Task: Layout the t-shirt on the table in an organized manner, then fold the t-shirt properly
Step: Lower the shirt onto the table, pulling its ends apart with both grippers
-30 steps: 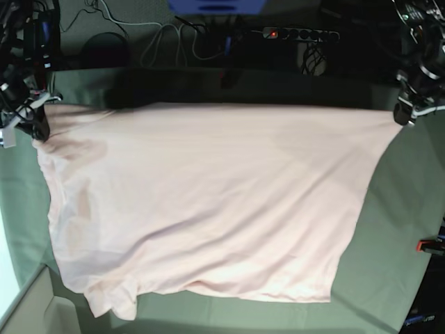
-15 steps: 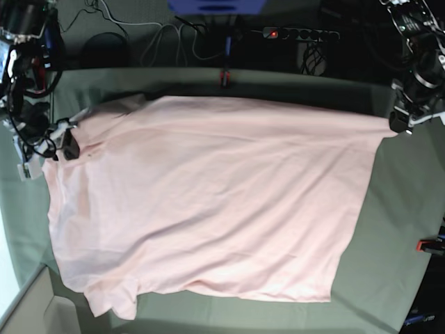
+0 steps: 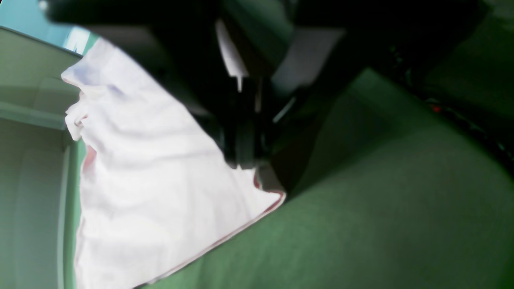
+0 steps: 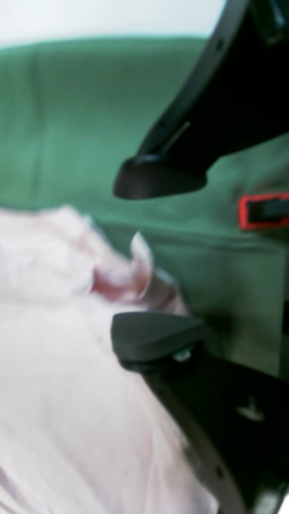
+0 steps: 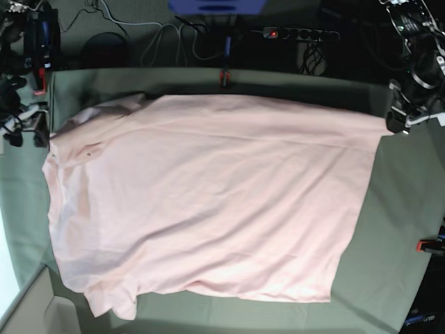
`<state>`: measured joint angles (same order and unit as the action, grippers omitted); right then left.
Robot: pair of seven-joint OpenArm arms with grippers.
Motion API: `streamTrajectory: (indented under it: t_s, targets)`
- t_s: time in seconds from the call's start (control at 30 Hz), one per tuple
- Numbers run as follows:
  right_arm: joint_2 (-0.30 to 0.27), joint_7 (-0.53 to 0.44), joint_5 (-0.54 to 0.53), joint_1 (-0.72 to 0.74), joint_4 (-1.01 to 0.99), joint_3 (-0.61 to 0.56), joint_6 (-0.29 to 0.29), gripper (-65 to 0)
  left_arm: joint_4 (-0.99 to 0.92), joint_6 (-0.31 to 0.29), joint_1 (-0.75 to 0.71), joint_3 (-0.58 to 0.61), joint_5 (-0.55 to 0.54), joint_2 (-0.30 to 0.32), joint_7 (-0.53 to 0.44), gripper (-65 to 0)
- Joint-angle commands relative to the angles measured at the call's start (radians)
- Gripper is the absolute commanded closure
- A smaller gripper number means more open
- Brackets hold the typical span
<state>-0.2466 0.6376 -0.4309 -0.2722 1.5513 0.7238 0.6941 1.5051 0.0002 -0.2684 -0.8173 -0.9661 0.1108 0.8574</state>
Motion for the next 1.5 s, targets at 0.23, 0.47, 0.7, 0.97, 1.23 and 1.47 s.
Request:
streamTrajectory:
  t_s: [0.23,0.47,0.7,0.97,1.23,1.47]
  targets:
    - [-0.015,-0.015,-0.016,-0.014,-0.105,0.007,0.004,-44.1,0.015,0.002,0.002,-0.004,-0.024,0.013,-0.008,-0.2]
    - [-0.013,-0.015,-0.016,0.017,-0.113,-0.114,0.004,-44.1,0.015,0.002,0.002,-0.004,-0.024,0.013,-0.010,-0.2]
    - [-0.018,-0.015,-0.015,0.103,-0.242,-0.111,0.004,-44.1,0.015,0.002,-0.001,-0.004,-0.024,0.013,-0.010,-0.2]
    - [-0.029,-0.015,-0.015,0.120,-0.295,-0.114,0.004,-28.9,0.015,0.002,-0.002,-0.004,-0.024,0.013,-0.010,-0.2]
    - [-0.029,-0.015,-0.018,0.069,-0.269,-0.105,0.004,0.0,0.015,0.002,0.001,-0.004,-0.024,0.013,-0.008,-0.2]
    - [0.045,-0.012,-0.019,-0.101,0.016,0.018,0.004,0.0,0.024,0.002,-0.010,-0.004,-0.034,0.011,-0.008,-0.2]
